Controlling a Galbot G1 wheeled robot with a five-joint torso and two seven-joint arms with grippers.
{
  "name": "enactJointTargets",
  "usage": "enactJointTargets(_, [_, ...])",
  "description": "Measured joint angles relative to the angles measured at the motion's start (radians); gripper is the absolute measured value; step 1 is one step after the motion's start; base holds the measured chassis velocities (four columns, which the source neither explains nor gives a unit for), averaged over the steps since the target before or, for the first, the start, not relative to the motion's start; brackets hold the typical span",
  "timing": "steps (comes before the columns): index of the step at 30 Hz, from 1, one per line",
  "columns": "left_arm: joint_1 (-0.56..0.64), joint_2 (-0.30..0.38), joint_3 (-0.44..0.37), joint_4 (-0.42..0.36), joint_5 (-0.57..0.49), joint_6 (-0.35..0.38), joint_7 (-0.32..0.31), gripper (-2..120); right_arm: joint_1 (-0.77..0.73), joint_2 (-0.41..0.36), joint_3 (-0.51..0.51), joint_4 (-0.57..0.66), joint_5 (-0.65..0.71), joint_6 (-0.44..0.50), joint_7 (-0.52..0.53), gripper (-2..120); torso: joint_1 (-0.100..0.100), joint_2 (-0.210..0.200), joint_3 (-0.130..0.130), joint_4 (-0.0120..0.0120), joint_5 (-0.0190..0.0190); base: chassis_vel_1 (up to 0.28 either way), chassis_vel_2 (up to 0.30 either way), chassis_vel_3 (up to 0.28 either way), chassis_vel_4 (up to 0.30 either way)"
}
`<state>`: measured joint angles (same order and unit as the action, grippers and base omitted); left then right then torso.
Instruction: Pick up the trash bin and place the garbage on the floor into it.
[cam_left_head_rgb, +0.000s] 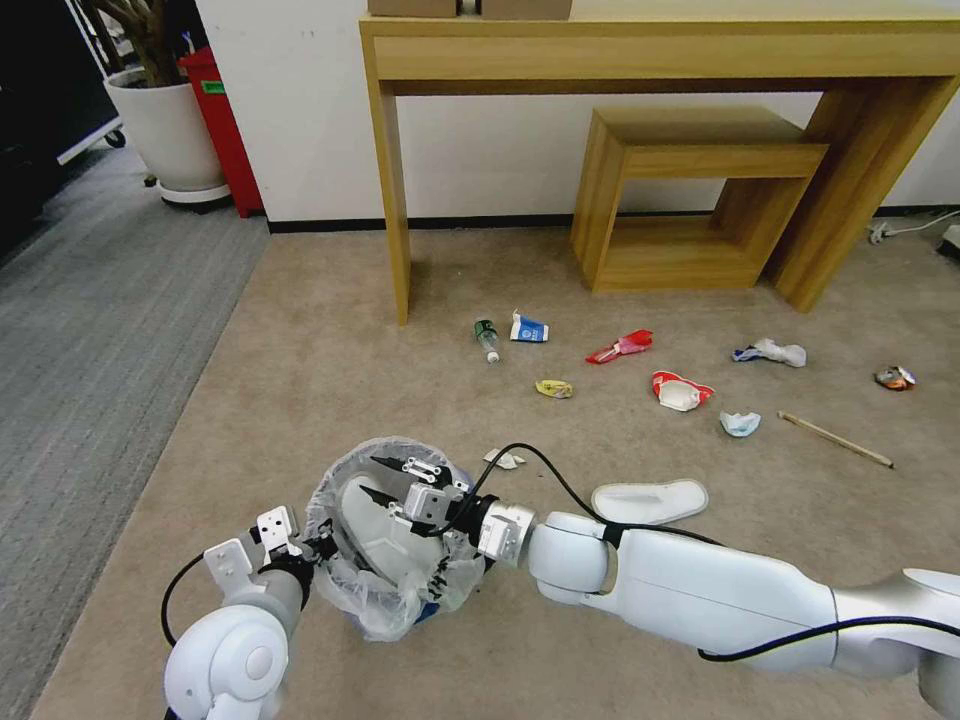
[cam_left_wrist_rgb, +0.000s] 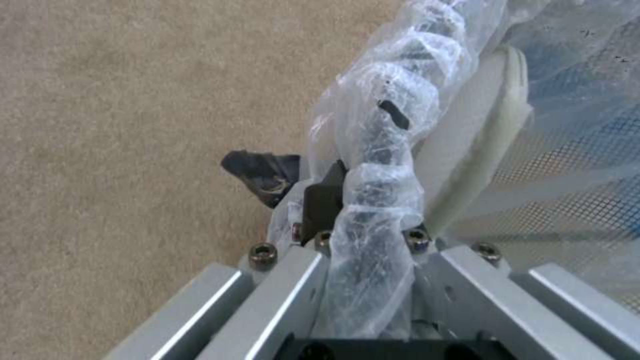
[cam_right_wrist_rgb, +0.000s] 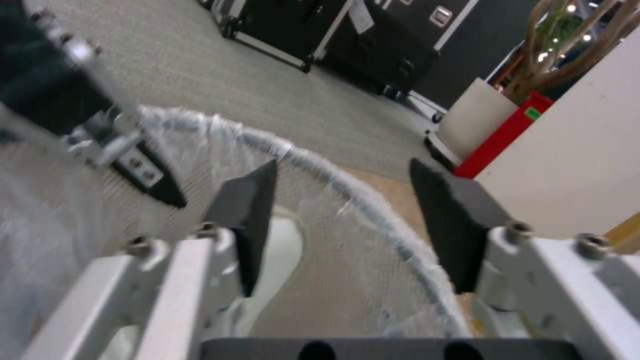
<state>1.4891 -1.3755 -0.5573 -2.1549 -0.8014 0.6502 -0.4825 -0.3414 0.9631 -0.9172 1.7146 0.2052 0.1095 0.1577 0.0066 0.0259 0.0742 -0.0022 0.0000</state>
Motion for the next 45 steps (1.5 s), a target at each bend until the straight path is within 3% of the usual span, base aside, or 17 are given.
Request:
enactJointTargets(3, [0.001, -0.002, 0.001, 0.000, 0.001, 0.000, 0.000, 0, -0.006, 0.000, 0.017, 0.011, 0.012, -0.001, 0.009, 67, 0.000, 0.000, 0.000, 0.0000, 0.0000, 0.000, 0.000, 0.000, 0.000])
enactJointTargets(6, [0.005, -0.002, 0.000, 0.001, 0.005, 0.000, 0.000, 0, -0.020, -0.005, 0.068, 0.050, 0.082, -0.027, 0.041, 83, 0.000, 0.000, 0.000, 0.0001, 0.0000, 0.000, 0.000, 0.000, 0.000])
enactJointTargets(8, [0.005, -0.002, 0.000, 0.001, 0.005, 0.000, 0.000, 0, -0.022, -0.006, 0.076, 0.056, 0.097, -0.032, 0.047, 84, 0.000, 0.000, 0.000, 0.0001, 0.0000, 0.000, 0.000, 0.000, 0.000])
enactJointTargets(10, [0.009, -0.001, -0.001, -0.001, 0.007, 0.000, 0.000, 0, -0.047, -0.017, 0.135, 0.114, 0.232, -0.090, 0.098, 93, 0.000, 0.000, 0.000, 0.0000, 0.0000, 0.000, 0.000, 0.000, 0.000])
enactJointTargets(18, [0.019, 0.002, -0.004, -0.008, 0.011, -0.001, 0.000, 0, -0.114, -0.045, 0.296, 0.196, 0.408, -0.184, 0.178, 98, 0.000, 0.000, 0.000, 0.0000, 0.0000, 0.000, 0.000, 0.000, 0.000])
enactJointTargets(20, [0.026, 0.002, -0.004, -0.014, 0.015, 0.000, 0.000, 0, -0.163, -0.069, 0.432, 0.220, 0.501, -0.205, 0.216, 100, 0.000, 0.000, 0.000, 0.0001, 0.0002, 0.000, 0.000, 0.000, 0.000])
enactJointTargets(21, [0.026, 0.002, -0.004, -0.014, 0.015, 0.000, 0.000, 0, -0.163, -0.069, 0.432, 0.220, 0.501, -0.205, 0.216, 100, 0.000, 0.000, 0.000, 0.0001, 0.0002, 0.000, 0.000, 0.000, 0.000])
enactJointTargets(24, [0.035, 0.004, -0.005, -0.018, 0.018, 0.006, 0.000, 0, -0.237, -0.104, 0.585, 0.257, 0.596, -0.246, 0.271, 100, 0.000, 0.000, 0.000, 0.0000, 0.0002, 0.000, 0.000, 0.000, 0.000])
enactJointTargets(25, [0.035, 0.004, -0.005, -0.018, 0.018, 0.006, 0.000, 0, -0.237, -0.104, 0.585, 0.257, 0.596, -0.246, 0.271, 100, 0.000, 0.000, 0.000, 0.0000, 0.0002, 0.000, 0.000, 0.000, 0.000])
enactJointTargets(26, [0.037, 0.006, -0.004, -0.021, 0.019, 0.008, 0.001, 0, -0.287, -0.120, 0.666, 0.276, 0.628, -0.274, 0.312, 100, 0.000, 0.000, 0.000, 0.0000, 0.0000, 0.000, 0.000, 0.000, 0.000])
enactJointTargets(27, [0.040, 0.009, -0.004, -0.024, 0.019, 0.009, 0.001, 0, -0.340, -0.132, 0.740, 0.283, 0.633, -0.290, 0.335, 100, 0.000, 0.000, 0.000, 0.0001, 0.0003, 0.000, 0.000, 0.000, 0.000])
enactJointTargets(33, [0.045, 0.027, -0.010, -0.037, 0.013, 0.014, 0.001, 0, -0.516, -0.170, 0.942, 0.313, 0.630, -0.294, 0.354, 100, 0.000, 0.000, 0.000, -0.0003, 0.0003, 0.000, 0.000, 0.000, 0.000])
enactJointTargets(45, [0.047, 0.038, 0.002, -0.053, 0.009, 0.017, 0.006, 0, -0.700, -0.182, 1.155, 0.354, 0.596, -0.268, 0.362, 100, 0.000, 0.000, 0.000, 0.0000, 0.0001, 0.000, 0.000, 0.000, 0.000])
